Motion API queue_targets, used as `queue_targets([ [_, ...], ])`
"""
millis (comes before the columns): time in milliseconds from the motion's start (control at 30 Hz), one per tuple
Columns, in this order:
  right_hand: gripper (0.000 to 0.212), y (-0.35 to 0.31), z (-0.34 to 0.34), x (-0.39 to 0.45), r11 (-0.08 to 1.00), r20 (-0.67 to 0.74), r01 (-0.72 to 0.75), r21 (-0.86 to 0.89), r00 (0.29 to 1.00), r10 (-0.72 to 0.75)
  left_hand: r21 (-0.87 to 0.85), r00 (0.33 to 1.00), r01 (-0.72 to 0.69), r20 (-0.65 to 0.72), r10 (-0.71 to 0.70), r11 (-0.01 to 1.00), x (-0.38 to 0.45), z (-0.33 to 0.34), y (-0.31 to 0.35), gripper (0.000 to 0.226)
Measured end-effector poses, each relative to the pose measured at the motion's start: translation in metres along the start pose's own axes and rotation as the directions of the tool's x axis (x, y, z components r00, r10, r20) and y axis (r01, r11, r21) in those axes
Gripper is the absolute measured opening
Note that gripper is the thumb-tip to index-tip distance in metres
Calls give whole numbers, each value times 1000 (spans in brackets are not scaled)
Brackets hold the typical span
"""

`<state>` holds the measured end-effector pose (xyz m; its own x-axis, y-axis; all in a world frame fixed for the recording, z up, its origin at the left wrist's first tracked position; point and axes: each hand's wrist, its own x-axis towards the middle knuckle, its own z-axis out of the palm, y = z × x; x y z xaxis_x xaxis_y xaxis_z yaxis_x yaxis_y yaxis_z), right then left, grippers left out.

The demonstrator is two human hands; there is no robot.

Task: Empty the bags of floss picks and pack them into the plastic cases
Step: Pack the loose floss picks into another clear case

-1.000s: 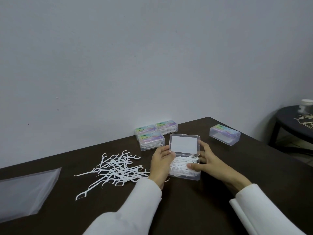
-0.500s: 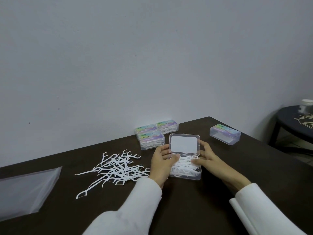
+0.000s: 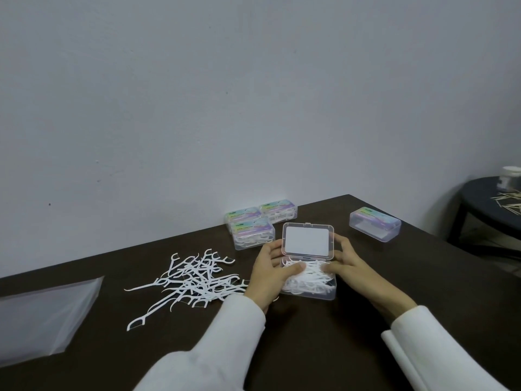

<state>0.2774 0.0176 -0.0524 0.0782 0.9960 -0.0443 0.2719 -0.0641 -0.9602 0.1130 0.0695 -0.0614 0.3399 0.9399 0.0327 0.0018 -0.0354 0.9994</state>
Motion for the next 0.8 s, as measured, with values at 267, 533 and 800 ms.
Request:
queue_targets([
  [267, 54, -2, 3, -1, 999, -42, -8, -49, 999, 5, 28, 999, -16, -31, 17, 999, 0, 1, -2, 39],
  [533, 45, -7, 8, -2, 989, -88, 3, 147, 996, 10, -152, 996, 84, 37, -79, 985, -2, 3, 6, 29],
  [800, 57, -8, 21, -2, 911, -65, 6, 412, 998, 23, -290, 994, 111, 30, -107, 951, -6, 5, 12, 60],
])
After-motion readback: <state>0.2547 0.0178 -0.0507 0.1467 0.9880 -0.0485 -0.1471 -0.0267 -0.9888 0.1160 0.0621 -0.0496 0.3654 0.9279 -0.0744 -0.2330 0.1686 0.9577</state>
